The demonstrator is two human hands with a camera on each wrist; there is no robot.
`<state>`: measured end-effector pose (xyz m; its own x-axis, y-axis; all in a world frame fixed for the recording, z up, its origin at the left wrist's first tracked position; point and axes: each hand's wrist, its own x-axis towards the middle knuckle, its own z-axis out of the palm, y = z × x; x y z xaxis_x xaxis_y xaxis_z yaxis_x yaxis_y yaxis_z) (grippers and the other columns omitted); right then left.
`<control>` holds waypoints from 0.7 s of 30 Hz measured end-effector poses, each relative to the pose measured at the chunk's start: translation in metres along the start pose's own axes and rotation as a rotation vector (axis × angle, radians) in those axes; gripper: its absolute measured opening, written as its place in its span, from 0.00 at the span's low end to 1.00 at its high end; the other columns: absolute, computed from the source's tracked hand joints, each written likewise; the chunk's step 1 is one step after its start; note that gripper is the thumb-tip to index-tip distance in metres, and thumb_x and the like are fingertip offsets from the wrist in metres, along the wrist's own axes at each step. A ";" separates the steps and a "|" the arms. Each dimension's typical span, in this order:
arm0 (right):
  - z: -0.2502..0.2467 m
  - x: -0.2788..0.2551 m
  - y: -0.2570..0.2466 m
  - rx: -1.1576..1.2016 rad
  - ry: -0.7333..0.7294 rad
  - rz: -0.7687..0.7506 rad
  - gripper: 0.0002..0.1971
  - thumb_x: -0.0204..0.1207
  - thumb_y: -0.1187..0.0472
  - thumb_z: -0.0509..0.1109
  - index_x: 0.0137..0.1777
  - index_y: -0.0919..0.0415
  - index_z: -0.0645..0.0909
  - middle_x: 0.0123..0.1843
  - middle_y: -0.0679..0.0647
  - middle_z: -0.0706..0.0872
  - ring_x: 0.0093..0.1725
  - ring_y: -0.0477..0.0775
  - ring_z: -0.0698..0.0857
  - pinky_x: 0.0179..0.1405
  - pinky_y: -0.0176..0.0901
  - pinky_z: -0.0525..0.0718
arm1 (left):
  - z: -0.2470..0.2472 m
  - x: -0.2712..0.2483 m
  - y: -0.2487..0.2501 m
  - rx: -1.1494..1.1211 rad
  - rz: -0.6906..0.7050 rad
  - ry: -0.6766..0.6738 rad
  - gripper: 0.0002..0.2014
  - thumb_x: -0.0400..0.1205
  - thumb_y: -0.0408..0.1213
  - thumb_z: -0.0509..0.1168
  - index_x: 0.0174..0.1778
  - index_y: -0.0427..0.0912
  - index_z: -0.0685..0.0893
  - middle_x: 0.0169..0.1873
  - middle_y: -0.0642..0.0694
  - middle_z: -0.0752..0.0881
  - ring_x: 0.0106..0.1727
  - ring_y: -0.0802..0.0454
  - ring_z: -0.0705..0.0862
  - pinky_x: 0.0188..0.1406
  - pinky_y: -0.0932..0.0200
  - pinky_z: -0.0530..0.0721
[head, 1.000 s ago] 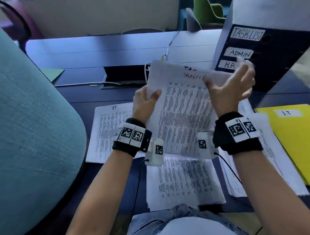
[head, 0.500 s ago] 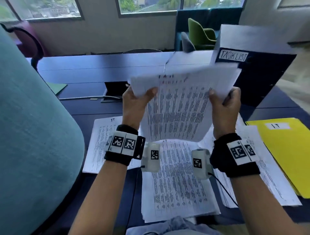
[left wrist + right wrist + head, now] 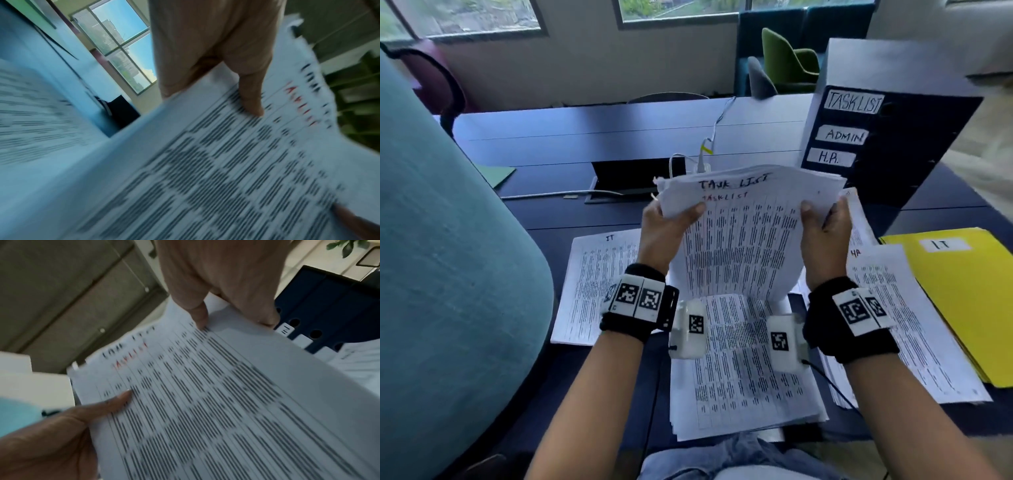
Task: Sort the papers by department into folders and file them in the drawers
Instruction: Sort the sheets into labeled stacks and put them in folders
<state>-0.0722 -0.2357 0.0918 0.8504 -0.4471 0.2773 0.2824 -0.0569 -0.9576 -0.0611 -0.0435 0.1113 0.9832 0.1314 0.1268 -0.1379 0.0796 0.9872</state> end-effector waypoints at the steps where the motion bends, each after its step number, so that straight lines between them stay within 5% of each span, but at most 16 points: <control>1: -0.001 -0.004 0.010 -0.025 -0.020 0.049 0.08 0.80 0.69 0.62 0.54 0.57 0.71 0.45 0.48 0.80 0.43 0.44 0.80 0.39 0.26 0.79 | -0.004 -0.002 -0.011 0.046 -0.064 -0.050 0.09 0.73 0.26 0.71 0.49 0.35 0.83 0.40 0.46 0.86 0.39 0.62 0.86 0.41 0.67 0.84; 4: -0.001 -0.011 0.034 -0.137 -0.076 0.126 0.14 0.79 0.70 0.64 0.64 0.69 0.72 0.50 0.56 0.81 0.44 0.49 0.80 0.31 0.18 0.76 | -0.012 -0.006 -0.041 0.172 -0.223 -0.115 0.05 0.74 0.29 0.71 0.44 0.39 0.84 0.41 0.47 0.87 0.45 0.54 0.85 0.46 0.63 0.83; 8: 0.003 0.004 0.035 -0.171 -0.109 0.141 0.16 0.78 0.68 0.66 0.64 0.72 0.74 0.51 0.60 0.82 0.44 0.52 0.80 0.29 0.19 0.78 | -0.009 0.001 -0.041 0.160 -0.182 0.004 0.06 0.76 0.27 0.68 0.47 0.29 0.83 0.36 0.50 0.84 0.39 0.58 0.83 0.40 0.72 0.83; 10: 0.005 0.015 0.030 -0.152 -0.170 0.136 0.12 0.77 0.66 0.68 0.59 0.69 0.77 0.48 0.60 0.83 0.41 0.49 0.82 0.31 0.22 0.80 | -0.005 0.012 -0.031 0.092 -0.147 0.045 0.05 0.76 0.25 0.68 0.47 0.33 0.83 0.37 0.50 0.84 0.37 0.62 0.84 0.40 0.72 0.83; 14: 0.011 0.039 0.025 -0.175 -0.275 0.150 0.10 0.76 0.67 0.69 0.56 0.70 0.80 0.47 0.58 0.84 0.43 0.50 0.82 0.36 0.22 0.81 | 0.001 0.048 -0.017 -0.022 -0.124 0.134 0.09 0.76 0.24 0.68 0.39 0.43 0.82 0.38 0.48 0.85 0.44 0.46 0.84 0.56 0.47 0.84; 16: 0.016 0.050 0.023 -0.257 -0.257 0.098 0.08 0.76 0.67 0.69 0.51 0.72 0.83 0.46 0.64 0.86 0.41 0.56 0.83 0.38 0.33 0.83 | 0.004 0.066 -0.021 -0.027 -0.127 0.182 0.07 0.74 0.26 0.71 0.39 0.43 0.84 0.40 0.44 0.86 0.50 0.43 0.85 0.59 0.42 0.83; 17: 0.019 0.059 0.024 -0.306 -0.238 0.065 0.06 0.76 0.67 0.69 0.45 0.71 0.84 0.41 0.66 0.87 0.37 0.55 0.83 0.37 0.40 0.82 | 0.006 0.076 -0.026 0.017 -0.143 0.191 0.04 0.73 0.29 0.72 0.40 0.42 0.85 0.42 0.42 0.87 0.51 0.42 0.85 0.58 0.42 0.83; 19: 0.025 0.076 0.024 -0.373 -0.190 0.045 0.09 0.76 0.67 0.69 0.34 0.65 0.83 0.29 0.60 0.83 0.26 0.41 0.78 0.29 0.36 0.75 | 0.011 0.093 -0.042 0.225 -0.210 0.148 0.09 0.75 0.34 0.72 0.49 0.38 0.86 0.47 0.42 0.86 0.52 0.46 0.85 0.57 0.55 0.83; 21: 0.031 0.094 0.025 -0.358 -0.162 0.049 0.09 0.76 0.65 0.69 0.39 0.71 0.84 0.33 0.63 0.84 0.30 0.50 0.81 0.32 0.43 0.78 | 0.017 0.100 -0.060 0.554 -0.279 0.028 0.15 0.78 0.36 0.68 0.60 0.35 0.81 0.52 0.43 0.84 0.55 0.49 0.82 0.52 0.65 0.77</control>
<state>0.0289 -0.2520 0.0962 0.9261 -0.3121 0.2121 0.0916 -0.3593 -0.9287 0.0472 -0.0521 0.0668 0.9686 0.2065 -0.1386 0.2140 -0.4087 0.8872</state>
